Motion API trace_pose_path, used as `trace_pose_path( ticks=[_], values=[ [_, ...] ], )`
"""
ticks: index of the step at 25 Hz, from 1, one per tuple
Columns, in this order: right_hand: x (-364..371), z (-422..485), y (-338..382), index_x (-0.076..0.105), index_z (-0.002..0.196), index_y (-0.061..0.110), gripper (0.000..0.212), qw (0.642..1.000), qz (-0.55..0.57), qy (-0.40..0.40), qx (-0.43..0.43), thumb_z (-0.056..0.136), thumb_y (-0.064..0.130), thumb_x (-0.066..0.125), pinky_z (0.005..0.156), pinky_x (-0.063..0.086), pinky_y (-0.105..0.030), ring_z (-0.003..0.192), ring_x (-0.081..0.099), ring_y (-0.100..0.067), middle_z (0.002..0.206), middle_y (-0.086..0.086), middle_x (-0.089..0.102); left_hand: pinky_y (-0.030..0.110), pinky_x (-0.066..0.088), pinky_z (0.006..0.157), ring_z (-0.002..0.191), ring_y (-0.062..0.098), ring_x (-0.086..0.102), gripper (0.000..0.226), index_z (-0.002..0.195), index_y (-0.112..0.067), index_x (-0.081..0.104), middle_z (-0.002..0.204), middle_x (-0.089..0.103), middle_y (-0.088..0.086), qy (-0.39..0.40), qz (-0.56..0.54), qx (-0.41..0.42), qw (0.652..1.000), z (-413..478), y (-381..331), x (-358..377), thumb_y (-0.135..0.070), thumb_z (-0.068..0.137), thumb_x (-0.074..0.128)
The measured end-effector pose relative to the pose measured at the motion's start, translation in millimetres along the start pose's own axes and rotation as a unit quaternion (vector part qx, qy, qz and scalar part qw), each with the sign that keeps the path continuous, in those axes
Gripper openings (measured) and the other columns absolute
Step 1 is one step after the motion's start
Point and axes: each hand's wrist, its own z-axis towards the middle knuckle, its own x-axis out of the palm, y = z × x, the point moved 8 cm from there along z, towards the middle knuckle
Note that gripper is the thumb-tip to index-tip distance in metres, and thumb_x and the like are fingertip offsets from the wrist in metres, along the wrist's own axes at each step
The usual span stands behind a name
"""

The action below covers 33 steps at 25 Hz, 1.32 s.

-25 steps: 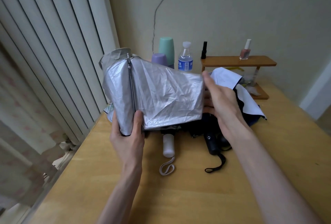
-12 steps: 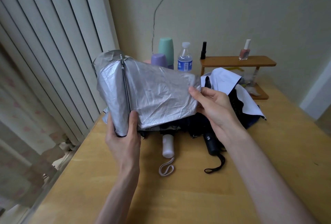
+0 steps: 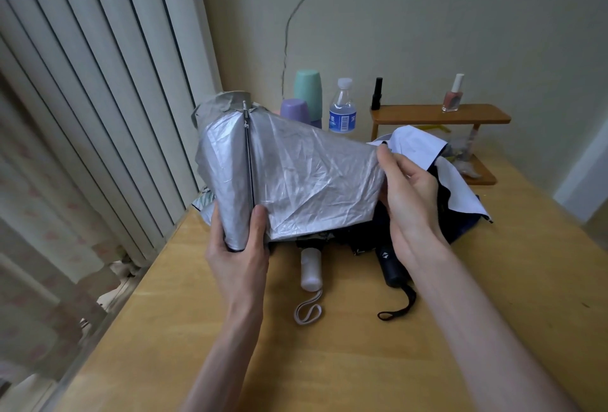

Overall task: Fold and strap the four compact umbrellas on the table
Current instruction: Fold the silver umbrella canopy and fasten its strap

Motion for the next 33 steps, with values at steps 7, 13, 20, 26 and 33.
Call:
trace_pose_path(
  ticks=[7,13,20,26,33],
  values=[
    [17.0,-8.0,-13.4,0.078,0.114,0.01,0.028,0.986,-0.088,0.135,0.053,0.093,0.028,0.079,0.096,0.06,-0.036,0.102,0.078,-0.022,0.104,-0.005,0.082,0.041,0.047,0.061,0.068,0.025,0.054,0.038,0.123,-0.021,0.066,0.084,0.062,0.008,-0.022,-0.004,-0.001,1.0,2.8,1.1,-6.0,-0.042,0.094,0.08],
    [21.1,-8.2,-14.5,0.075,0.105,0.003,0.052,0.977,-0.147,0.153,-0.011,0.094,0.053,0.073,0.095,0.06,-0.042,0.103,0.074,-0.034,0.105,-0.022,0.076,0.053,0.051,0.064,0.074,0.028,0.056,0.049,0.127,-0.02,0.065,0.09,0.065,0.017,-0.036,0.011,0.007,0.999,2.4,1.4,-7.6,-0.05,0.091,0.081],
    [21.7,-11.4,-10.3,0.078,0.102,0.021,0.006,0.982,-0.132,0.125,-0.049,0.099,0.023,0.073,0.08,0.063,-0.03,0.094,0.078,-0.013,0.096,0.003,0.082,0.065,0.056,0.087,0.091,0.033,0.065,0.052,0.133,-0.02,0.065,0.113,0.07,0.019,-0.063,0.018,0.013,0.998,2.7,-3.0,-14.0,-0.047,0.093,0.08],
    [26.0,-14.0,-16.4,0.079,0.103,0.017,0.012,0.982,-0.12,0.147,-0.011,0.092,0.021,0.081,0.098,0.061,-0.039,0.098,0.079,-0.016,0.099,0.0,0.082,0.056,0.053,0.075,0.084,0.03,0.06,0.056,0.129,-0.012,0.062,0.109,0.067,0.027,-0.063,0.006,0.005,0.998,5.2,-0.8,-15.6,-0.049,0.091,0.081],
    [25.6,-13.2,-5.9,0.077,0.103,0.006,0.017,0.965,-0.179,0.189,-0.019,0.093,0.02,0.078,0.065,0.059,-0.024,0.071,0.075,-0.018,0.09,-0.008,0.082,0.073,0.055,0.089,0.105,0.045,0.07,0.068,0.138,-0.016,0.059,0.123,0.068,0.026,-0.093,0.026,-0.009,0.995,9.8,4.8,-23.5,-0.055,0.087,0.082]
  ],
)
